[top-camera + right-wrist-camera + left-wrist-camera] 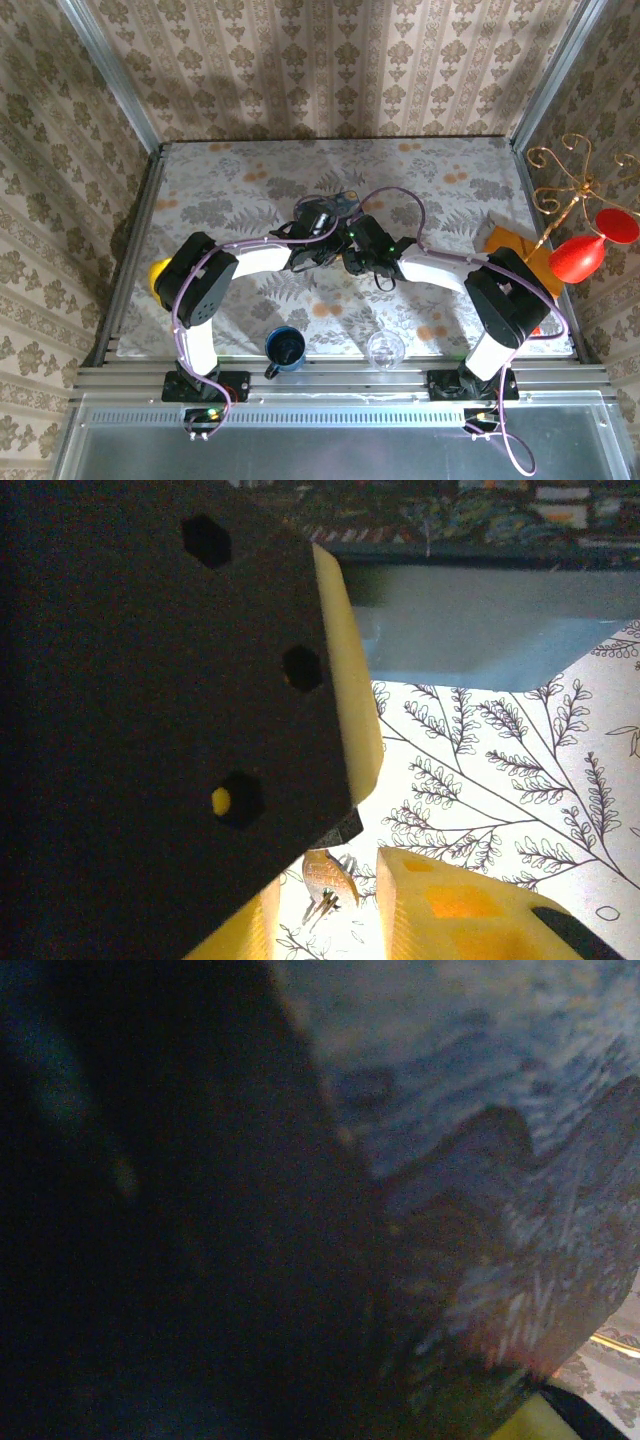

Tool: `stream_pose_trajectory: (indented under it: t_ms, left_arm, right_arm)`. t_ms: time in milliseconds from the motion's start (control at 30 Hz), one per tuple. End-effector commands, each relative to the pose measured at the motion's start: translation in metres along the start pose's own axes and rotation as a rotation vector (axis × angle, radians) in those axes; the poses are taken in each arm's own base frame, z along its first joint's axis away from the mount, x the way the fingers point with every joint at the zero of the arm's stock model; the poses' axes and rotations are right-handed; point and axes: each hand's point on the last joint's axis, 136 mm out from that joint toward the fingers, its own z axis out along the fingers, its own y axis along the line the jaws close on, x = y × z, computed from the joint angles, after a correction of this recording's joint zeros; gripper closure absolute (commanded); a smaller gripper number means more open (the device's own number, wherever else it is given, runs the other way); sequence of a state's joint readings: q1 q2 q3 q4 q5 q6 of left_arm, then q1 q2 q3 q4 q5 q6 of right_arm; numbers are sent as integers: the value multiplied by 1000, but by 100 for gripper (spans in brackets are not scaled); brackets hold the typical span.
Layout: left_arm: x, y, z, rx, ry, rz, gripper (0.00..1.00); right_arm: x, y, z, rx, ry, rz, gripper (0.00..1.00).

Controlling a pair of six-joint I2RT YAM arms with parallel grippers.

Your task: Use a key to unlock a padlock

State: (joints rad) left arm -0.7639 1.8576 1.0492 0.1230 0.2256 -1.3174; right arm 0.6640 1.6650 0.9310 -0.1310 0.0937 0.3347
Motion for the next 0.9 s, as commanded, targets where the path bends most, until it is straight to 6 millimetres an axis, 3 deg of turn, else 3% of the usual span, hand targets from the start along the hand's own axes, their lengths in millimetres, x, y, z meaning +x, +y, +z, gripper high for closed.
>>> stream_pose_trajectory:
  t_ms: [0,100,233,533,867]
  left_arm:
    - [4,-14,-8,44,31,-37,100]
    - [5,-14,-7,44,34,-37,100]
    - [6,-15,-7,50,40,-36,100]
    - [8,-20,-9,73,52,-19,100]
    - [9,-24,-10,91,59,-10,100]
  right_arm:
    - [-6,4,4,-4,-11,-24,69]
    - [-8,5,5,-8,-17,-22,72]
    - [-12,11,5,-65,-34,11,83]
    - [-18,12,3,-304,-66,221,100]
    - [-25,2,-2,-542,-36,510,100]
